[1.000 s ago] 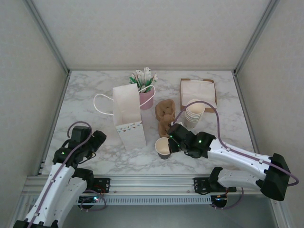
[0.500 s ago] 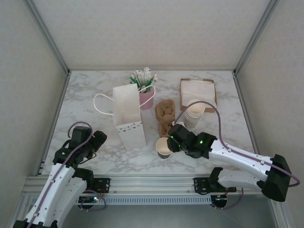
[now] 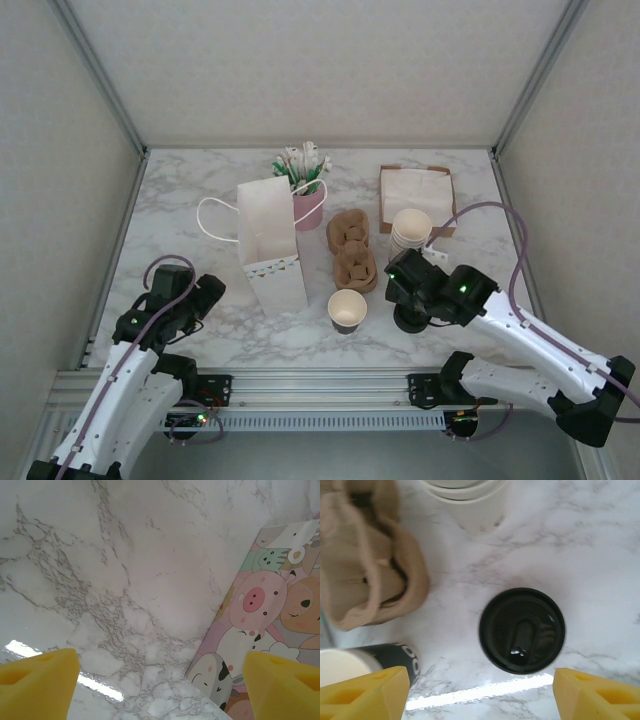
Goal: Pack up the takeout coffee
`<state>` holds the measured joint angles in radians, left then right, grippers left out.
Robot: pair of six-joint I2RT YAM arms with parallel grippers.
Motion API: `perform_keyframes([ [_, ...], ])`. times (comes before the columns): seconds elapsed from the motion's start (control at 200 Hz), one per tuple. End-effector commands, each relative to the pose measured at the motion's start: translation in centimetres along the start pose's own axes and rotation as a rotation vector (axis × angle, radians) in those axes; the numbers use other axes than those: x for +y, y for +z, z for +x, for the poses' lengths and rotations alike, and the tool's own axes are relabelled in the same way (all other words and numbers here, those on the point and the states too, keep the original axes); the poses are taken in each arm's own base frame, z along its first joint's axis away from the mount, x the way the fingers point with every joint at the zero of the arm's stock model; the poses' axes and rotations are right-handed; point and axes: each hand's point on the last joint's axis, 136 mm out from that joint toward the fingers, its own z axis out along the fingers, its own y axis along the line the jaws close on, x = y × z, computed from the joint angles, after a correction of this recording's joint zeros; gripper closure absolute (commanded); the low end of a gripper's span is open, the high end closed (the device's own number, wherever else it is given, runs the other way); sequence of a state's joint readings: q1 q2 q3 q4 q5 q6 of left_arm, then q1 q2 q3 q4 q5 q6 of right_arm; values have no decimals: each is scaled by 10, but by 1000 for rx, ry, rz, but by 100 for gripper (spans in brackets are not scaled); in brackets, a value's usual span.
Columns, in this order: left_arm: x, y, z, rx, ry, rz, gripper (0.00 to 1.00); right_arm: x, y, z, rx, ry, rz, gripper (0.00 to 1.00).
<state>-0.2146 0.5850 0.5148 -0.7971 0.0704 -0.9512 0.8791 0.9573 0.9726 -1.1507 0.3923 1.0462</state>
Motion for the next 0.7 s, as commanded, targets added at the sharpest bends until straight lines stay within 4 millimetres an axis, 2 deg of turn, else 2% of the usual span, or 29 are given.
perform_keyframes([
  [0.0,-4,-4,-3,-17,0,11,15,-24,11,16,72,117,87,21],
  [0.23,-1,-5,1,-10,-12,27,15,-32,45,33,174,272,85,19],
  [0.43,-1,-3,4,-1,-15,38,15,-36,62,43,200,297,92,19],
  [0.691,0,-3,5,1,-4,35,15,-38,74,47,204,317,68,16],
])
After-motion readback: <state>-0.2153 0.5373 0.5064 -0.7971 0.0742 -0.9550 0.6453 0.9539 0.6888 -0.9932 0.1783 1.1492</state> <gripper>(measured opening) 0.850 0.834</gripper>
